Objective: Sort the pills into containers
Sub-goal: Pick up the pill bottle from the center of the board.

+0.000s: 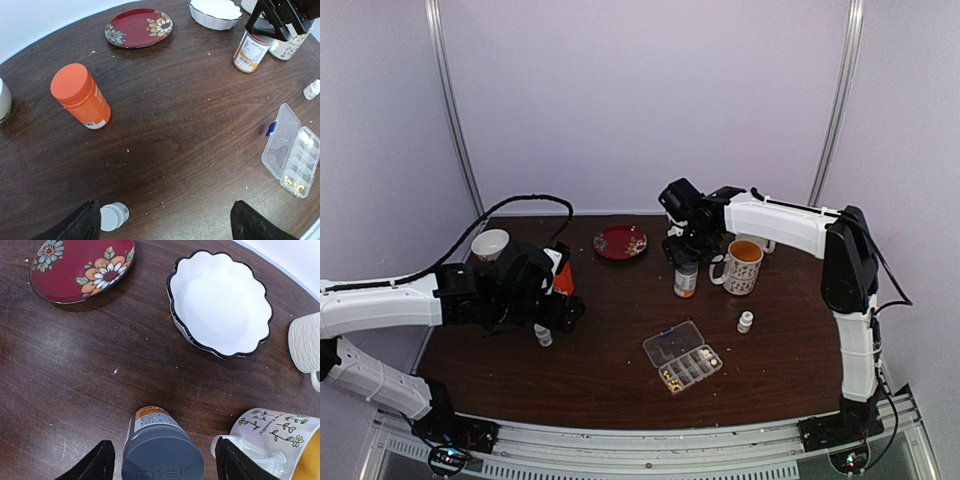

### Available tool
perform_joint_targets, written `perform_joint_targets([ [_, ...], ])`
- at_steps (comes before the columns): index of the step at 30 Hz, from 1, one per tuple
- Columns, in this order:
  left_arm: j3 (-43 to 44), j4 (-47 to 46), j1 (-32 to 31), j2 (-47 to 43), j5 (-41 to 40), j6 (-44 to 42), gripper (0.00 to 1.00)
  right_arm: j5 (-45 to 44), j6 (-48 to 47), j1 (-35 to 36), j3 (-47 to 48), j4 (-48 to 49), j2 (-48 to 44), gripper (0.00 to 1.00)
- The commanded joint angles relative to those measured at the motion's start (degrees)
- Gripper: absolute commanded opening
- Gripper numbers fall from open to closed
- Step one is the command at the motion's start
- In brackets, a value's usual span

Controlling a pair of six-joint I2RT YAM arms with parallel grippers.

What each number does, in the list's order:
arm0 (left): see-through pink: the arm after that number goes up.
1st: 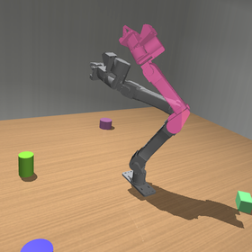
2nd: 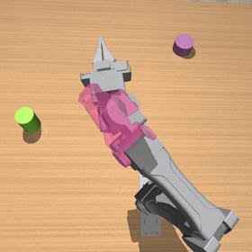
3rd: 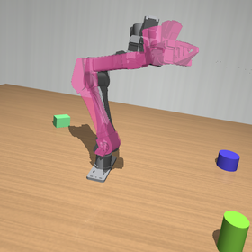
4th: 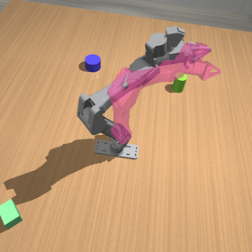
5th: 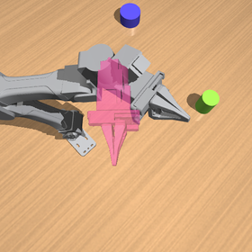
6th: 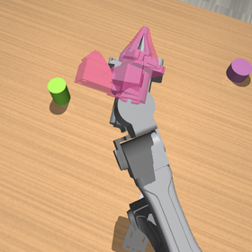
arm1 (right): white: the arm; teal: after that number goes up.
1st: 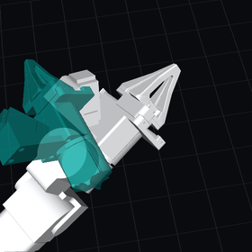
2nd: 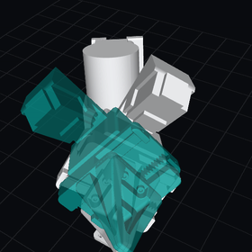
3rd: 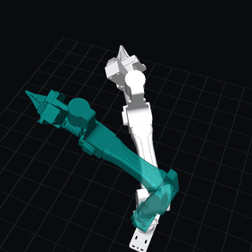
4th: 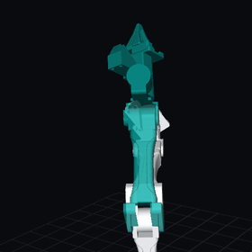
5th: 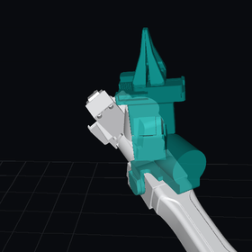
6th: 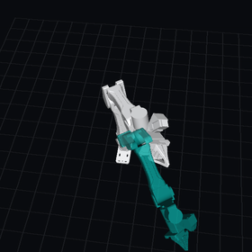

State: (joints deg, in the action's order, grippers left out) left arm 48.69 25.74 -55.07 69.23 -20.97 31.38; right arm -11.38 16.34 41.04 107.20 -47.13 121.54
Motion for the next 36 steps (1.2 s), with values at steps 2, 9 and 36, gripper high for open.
perform_joint_targets([
  [2,1.68,-2.14,0.45,0.41,0.67,-0.79,0.93,-0.37,0.02,-0.32,-1.1,-0.9,0.94,0.72],
  [9,1.89,-2.14,0.49,0.51,0.82,-0.88,0.93,0.3,0.1,-0.27,-2.1,-0.6,0.84,0.68],
  [36,-3.12,-15.44,0.3,-6.59,12.29,-5.41,0.98,21.99,-2.79,8.13,-16.7,13.3,-29.97,0.45],
])
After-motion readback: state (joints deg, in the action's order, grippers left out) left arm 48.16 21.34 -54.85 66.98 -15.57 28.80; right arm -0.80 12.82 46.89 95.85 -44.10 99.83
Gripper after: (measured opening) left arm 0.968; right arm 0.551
